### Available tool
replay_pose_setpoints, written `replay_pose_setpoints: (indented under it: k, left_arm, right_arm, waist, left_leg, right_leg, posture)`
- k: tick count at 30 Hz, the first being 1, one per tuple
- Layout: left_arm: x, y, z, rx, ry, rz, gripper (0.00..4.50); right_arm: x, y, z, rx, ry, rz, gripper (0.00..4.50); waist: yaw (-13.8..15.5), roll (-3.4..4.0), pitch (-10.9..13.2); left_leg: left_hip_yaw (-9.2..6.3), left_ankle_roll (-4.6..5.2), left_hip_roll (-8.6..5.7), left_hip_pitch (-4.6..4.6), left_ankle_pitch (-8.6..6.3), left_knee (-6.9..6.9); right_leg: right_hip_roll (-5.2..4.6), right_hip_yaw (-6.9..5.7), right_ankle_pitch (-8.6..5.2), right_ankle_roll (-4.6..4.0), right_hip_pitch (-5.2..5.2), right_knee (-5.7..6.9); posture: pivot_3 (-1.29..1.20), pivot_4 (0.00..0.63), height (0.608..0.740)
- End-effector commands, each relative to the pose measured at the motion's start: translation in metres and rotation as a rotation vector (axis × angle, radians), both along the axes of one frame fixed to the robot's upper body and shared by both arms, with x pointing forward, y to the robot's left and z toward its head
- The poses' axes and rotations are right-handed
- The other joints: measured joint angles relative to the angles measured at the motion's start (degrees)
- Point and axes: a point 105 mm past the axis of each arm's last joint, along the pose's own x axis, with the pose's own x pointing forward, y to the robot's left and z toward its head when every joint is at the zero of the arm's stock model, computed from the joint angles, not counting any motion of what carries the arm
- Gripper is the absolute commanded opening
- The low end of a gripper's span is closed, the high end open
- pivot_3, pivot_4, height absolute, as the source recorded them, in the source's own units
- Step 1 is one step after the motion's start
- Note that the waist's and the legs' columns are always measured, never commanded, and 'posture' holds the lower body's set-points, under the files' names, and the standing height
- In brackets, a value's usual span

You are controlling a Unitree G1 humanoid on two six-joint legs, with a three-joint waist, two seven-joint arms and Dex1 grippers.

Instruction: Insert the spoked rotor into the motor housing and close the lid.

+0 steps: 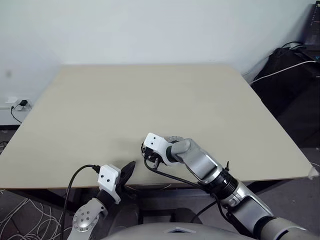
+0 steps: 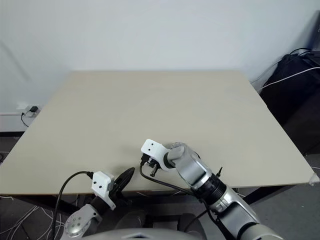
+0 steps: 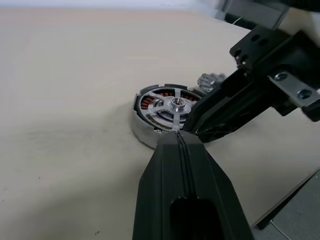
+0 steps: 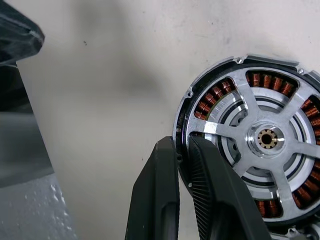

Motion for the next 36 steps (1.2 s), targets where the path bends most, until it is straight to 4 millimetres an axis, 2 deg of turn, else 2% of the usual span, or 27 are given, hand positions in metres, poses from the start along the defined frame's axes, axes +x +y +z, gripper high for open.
replay_pose_setpoints:
  k: [1, 3, 8, 11, 15, 17, 23, 26, 29, 32, 36]
  left_arm:
    - [0.003, -0.002, 0.013, -0.010, -0.049, -0.012, 0.00]
    - [0.003, -0.002, 0.013, -0.007, -0.049, -0.012, 0.00]
    - [0.003, 0.000, 0.010, -0.002, -0.044, -0.016, 0.00]
    - [0.003, 0.000, 0.008, 0.000, -0.041, -0.023, 0.00]
    - [0.006, 0.000, 0.007, 0.004, -0.043, -0.034, 0.00]
    - [0.007, 0.000, 0.008, 0.008, -0.049, -0.035, 0.00]
    - [0.015, 0.004, 0.009, 0.020, -0.077, -0.004, 0.00]
    - [0.019, 0.006, 0.008, 0.025, -0.094, 0.021, 0.00]
    - [0.021, 0.007, 0.007, 0.032, -0.110, 0.040, 0.00]
    - [0.022, 0.008, 0.005, 0.024, -0.125, 0.054, 0.00]
    - [0.024, 0.012, 0.004, 0.008, -0.176, 0.102, 0.00]
  right_arm:
    - [0.013, 0.006, 0.015, 0.040, -0.083, -0.006, 1.31]
    - [0.011, 0.012, 0.023, 0.093, -0.088, 0.006, 1.98]
    - [0.010, 0.022, 0.049, 0.210, -0.138, 0.023, 1.98]
    - [0.018, 0.019, 0.061, 0.238, -0.218, -0.016, 1.37]
    - [0.031, 0.006, 0.074, 0.272, -0.343, -0.126, 0.12]
    - [0.038, -0.009, 0.077, 0.268, -0.416, -0.207, 0.02]
    - [0.048, -0.077, 0.056, 0.123, -0.570, -0.474, 0.02]
    - [0.045, -0.109, 0.044, 0.067, -0.606, -0.615, 0.02]
    - [0.036, -0.133, 0.032, 0.023, -0.632, -0.713, 0.02]
    - [0.027, -0.148, 0.019, -0.027, -0.644, -0.767, 0.02]
    - [0.016, -0.156, 0.004, -0.058, -0.633, -0.767, 0.02]
  waist:
    - [-0.13, 0.04, 0.01]
    - [-0.18, 0.06, 0.03]
    - [-0.14, 0.06, 0.02]
    - [-0.11, 0.06, 0.02]
    - [0.10, 0.05, 0.02]
    - [0.19, 0.05, 0.02]
    - [0.64, 0.03, 0.01]
    - [0.72, 0.05, -0.01]
    - [0.67, 0.06, -0.01]
    - [0.74, 0.07, -0.02]
    - [0.74, 0.06, -0.02]
  left_leg:
    - [0.00, 0.00, 0.00, 0.02, 0.00, 0.00]
    - [0.00, 0.00, 0.01, 0.02, 0.00, 0.00]
    - [0.00, 0.00, 0.00, -0.02, 0.00, 0.00]
    - [0.00, 0.00, 0.00, -0.04, 0.00, -0.02]
    - [0.00, 0.00, 0.00, -0.05, 0.00, -0.04]
    - [0.00, 0.00, 0.00, -0.05, 0.00, -0.05]
    - [0.01, -0.01, -0.01, -0.05, 0.00, -0.05]
    - [0.04, -0.01, -0.01, -0.05, 0.01, -0.07]
    - [0.05, -0.01, 0.02, 0.00, 0.01, -0.09]
    - [0.08, 0.00, 0.02, 0.03, 0.01, -0.08]
    - [0.09, 0.01, 0.02, 0.14, 0.01, -0.01]
  right_leg:
    - [-0.02, -0.01, 0.02, 0.02, 0.00, 0.01]
    - [-0.02, -0.04, 0.03, 0.04, -0.02, 0.04]
    - [-0.03, -0.07, 0.03, 0.04, -0.05, 0.02]
    - [-0.02, -0.07, 0.00, 0.00, -0.08, -0.01]
    - [-0.03, -0.08, 0.00, 0.00, -0.08, -0.02]
    - [-0.04, -0.07, -0.01, -0.01, -0.08, -0.02]
    - [-0.04, -0.08, -0.01, -0.01, -0.05, -0.06]
    - [-0.02, -0.06, -0.01, -0.01, -0.06, -0.07]
    - [0.05, -0.04, -0.02, -0.01, -0.05, -0.06]
    - [0.04, -0.03, -0.02, 0.00, 0.01, -0.06]
    - [0.05, -0.03, -0.02, 0.04, 0.15, -0.06]
  posture:
    - [0.00, 0.000, 0.740]
    - [0.00, 0.000, 0.740]
    - [0.00, 0.000, 0.740]
    - [0.00, 0.000, 0.740]
    - [0.00, 0.000, 0.740]
    - [0.00, 0.000, 0.740]
    - [0.00, 0.000, 0.740]
    - [0.00, 0.000, 0.740]
    - [0.00, 0.000, 0.740]
    - [0.00, 0.000, 0.740]
    - [0.00, 0.000, 0.740]
